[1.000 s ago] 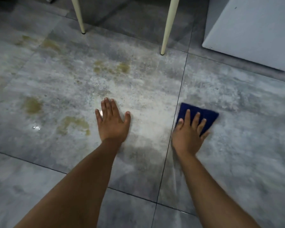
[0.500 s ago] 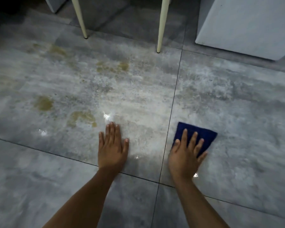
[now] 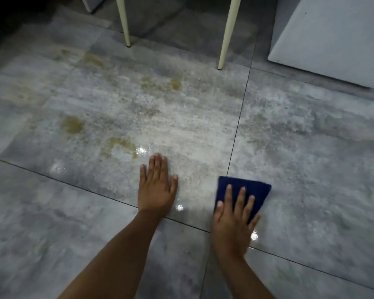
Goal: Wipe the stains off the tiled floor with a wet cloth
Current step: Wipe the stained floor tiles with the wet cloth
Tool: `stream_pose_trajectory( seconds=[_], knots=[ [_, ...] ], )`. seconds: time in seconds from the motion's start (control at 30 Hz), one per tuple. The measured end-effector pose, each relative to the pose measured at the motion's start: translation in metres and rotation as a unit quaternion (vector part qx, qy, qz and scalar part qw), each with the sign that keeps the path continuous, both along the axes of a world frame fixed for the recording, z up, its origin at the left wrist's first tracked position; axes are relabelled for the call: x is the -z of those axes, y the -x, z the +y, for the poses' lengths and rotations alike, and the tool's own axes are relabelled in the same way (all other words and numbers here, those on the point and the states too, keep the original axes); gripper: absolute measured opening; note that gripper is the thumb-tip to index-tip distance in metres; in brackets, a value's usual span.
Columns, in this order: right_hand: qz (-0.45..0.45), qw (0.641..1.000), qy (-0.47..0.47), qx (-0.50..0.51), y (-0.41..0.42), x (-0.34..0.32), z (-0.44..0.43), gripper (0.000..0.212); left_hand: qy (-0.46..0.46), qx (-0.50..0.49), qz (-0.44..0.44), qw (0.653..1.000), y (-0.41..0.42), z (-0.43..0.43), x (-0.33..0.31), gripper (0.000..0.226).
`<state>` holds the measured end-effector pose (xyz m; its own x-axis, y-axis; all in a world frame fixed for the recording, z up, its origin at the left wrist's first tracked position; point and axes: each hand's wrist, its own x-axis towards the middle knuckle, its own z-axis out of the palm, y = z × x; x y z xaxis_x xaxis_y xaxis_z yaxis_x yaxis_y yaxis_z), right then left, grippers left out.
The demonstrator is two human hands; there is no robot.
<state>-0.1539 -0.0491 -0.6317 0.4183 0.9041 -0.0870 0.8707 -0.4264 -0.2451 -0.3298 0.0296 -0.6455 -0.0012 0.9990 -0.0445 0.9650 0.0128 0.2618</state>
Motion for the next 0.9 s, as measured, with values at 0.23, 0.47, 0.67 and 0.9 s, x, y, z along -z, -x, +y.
stream_pose_trajectory(
  seconds=[0.23,0.47,0.67,0.9],
  knots=[
    [-0.03,0.989,0.017,-0.143,-0.002,0.008,0.038,0.055,0.007,0.009,-0.007,1.0,0.003,-0.001,-0.002,0.07],
    [0.004,0.998,0.016,-0.058,0.025,-0.001,-0.023,0.054,0.008,0.008,-0.006,1.0,0.001,-0.001,-0.003,0.071],
    [-0.032,0.978,0.043,-0.199,0.005,0.002,0.058,0.056,0.015,0.023,-0.018,0.999,0.008,0.001,-0.003,0.07],
    [0.009,0.994,0.017,-0.109,0.034,-0.004,0.018,0.053,0.007,-0.115,-0.018,0.993,0.078,-0.01,-0.009,0.072]
  ],
)
